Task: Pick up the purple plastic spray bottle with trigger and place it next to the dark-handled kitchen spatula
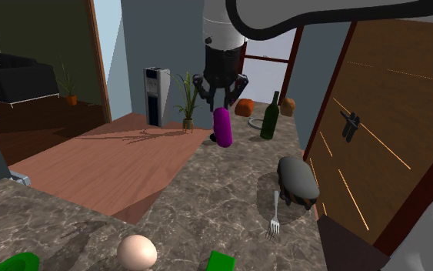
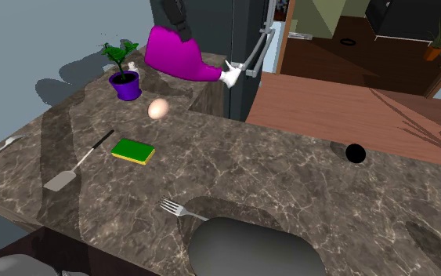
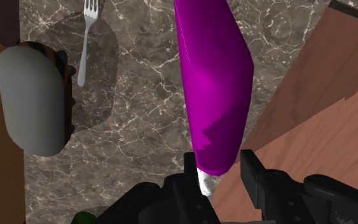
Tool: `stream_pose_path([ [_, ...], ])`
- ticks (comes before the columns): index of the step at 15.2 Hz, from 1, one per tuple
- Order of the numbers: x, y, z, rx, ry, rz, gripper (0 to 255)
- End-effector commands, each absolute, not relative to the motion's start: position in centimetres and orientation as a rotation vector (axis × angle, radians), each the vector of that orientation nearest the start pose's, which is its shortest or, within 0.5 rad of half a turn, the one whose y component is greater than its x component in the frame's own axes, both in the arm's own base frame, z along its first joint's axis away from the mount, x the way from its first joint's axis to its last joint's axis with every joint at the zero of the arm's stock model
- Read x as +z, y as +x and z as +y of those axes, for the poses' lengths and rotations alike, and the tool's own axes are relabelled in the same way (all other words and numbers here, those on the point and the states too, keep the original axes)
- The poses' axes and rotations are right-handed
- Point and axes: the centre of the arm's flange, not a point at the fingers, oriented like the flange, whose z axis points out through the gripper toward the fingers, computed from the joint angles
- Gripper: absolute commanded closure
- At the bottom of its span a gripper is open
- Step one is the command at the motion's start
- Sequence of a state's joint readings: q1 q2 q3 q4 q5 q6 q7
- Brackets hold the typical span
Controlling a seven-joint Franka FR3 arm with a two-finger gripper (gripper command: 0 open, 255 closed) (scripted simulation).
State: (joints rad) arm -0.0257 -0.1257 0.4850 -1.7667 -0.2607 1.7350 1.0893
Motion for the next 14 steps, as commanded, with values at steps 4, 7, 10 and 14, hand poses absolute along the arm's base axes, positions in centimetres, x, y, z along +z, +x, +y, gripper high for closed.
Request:
stream_pose_path([
  [4,61.4,45.0,28.5,-0.459,-3.135,0.969,255],
  [7,61.4,43.1,32.0,-0.459,-3.135,0.969,255],
  [10,61.4,41.2,35.5,-0.459,-3.135,0.969,255],
  [14,61.4,38.7,40.1,-0.459,-3.135,0.969,255],
])
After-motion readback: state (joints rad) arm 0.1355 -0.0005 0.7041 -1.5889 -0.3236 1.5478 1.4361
